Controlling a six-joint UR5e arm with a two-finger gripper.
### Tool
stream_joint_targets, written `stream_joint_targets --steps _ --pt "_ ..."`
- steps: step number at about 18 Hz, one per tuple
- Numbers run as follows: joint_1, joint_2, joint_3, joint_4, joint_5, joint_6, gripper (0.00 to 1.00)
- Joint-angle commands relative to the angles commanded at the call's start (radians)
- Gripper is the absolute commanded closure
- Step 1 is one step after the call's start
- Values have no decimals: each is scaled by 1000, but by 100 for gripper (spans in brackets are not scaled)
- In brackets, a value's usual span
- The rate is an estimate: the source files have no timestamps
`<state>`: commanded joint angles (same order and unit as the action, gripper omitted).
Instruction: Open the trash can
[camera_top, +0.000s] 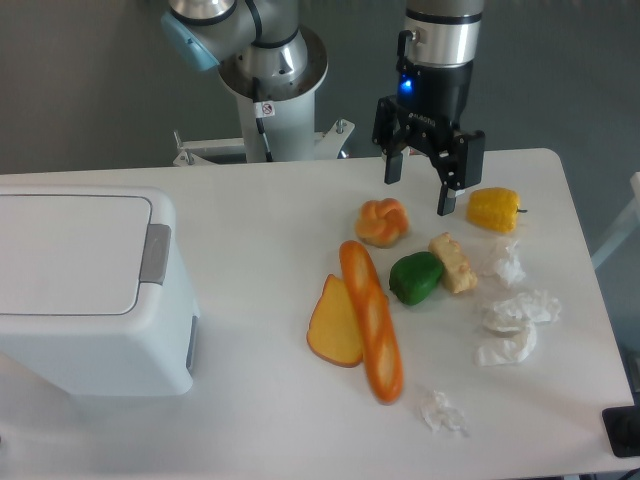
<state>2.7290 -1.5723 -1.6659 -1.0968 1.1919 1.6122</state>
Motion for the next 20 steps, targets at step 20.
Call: stream_joint_targets --steps 20 --pt "-87 -5 69 -2 -132 -544 0"
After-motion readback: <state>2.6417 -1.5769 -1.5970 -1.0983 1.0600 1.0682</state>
